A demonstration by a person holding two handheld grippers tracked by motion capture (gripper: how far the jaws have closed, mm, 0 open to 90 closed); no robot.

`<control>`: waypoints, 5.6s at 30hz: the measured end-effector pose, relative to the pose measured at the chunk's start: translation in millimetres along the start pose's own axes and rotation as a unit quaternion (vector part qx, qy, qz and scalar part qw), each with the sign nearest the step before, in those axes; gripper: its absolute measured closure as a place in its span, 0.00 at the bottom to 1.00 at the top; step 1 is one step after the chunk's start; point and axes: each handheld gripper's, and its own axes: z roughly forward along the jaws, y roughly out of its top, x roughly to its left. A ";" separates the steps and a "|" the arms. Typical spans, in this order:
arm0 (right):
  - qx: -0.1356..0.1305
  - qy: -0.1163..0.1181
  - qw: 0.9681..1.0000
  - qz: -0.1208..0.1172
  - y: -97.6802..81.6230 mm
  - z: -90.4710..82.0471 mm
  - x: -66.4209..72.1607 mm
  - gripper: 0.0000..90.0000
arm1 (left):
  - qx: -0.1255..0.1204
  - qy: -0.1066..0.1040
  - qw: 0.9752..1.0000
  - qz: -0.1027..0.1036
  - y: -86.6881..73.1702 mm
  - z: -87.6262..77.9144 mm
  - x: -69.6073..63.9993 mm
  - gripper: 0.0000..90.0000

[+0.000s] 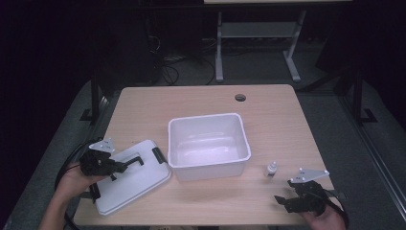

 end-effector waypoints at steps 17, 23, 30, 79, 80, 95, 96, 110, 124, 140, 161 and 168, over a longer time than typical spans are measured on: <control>0.040 -0.013 0.999 -0.010 5.5 -5.7 -7.5 0.23 | -0.027 -0.003 0.999 0.017 13.8 -5.0 -20.2 0.77; 0.075 -0.015 0.997 -0.031 13.3 -11.1 -10.0 0.23 | -0.046 0.011 0.999 0.020 15.6 -8.5 -29.4 0.73; 0.110 -0.006 0.993 -0.034 27.6 -13.5 -15.0 0.22 | -0.081 0.006 0.997 -0.014 15.2 -9.9 -36.4 0.65; 0.225 0.017 0.970 -0.091 129.8 21.6 -17.7 0.29 | -0.130 0.068 0.987 -0.066 -16.6 -15.1 -39.4 0.42; 0.228 0.016 0.969 -0.092 130.4 23.5 -18.4 0.31 | -0.130 0.069 0.987 -0.065 -16.8 -15.7 -39.2 0.42; 0.255 0.015 0.963 -0.084 133.5 39.1 -20.6 0.56 | -0.128 0.072 0.987 -0.066 -19.4 -15.9 -38.8 0.42; 0.258 0.015 0.962 -0.081 133.7 39.6 -21.0 0.56 | -0.126 0.071 0.987 -0.065 -19.8 -15.7 -38.5 0.42; 0.268 0.015 0.960 -0.078 132.9 42.4 -21.8 0.64 | -0.128 0.078 0.987 -0.061 -19.6 -18.5 -39.0 0.41; 0.268 0.014 0.961 -0.070 131.8 40.2 -21.3 0.66 | -0.124 0.076 0.988 -0.055 -16.7 -16.7 -40.8 0.41; 0.249 0.020 0.965 -0.079 136.7 14.4 -8.7 0.66 | -0.118 0.073 0.989 -0.049 -12.8 -12.1 -41.6 0.40; 0.230 0.018 0.968 -0.104 158.1 -21.7 11.5 0.66 | -0.115 0.070 0.990 -0.048 -9.8 -10.0 -43.3 0.40; 0.234 0.016 0.966 -0.108 166.9 -31.6 15.5 0.66 | -0.112 0.072 0.990 -0.046 -10.4 -9.4 -42.3 0.40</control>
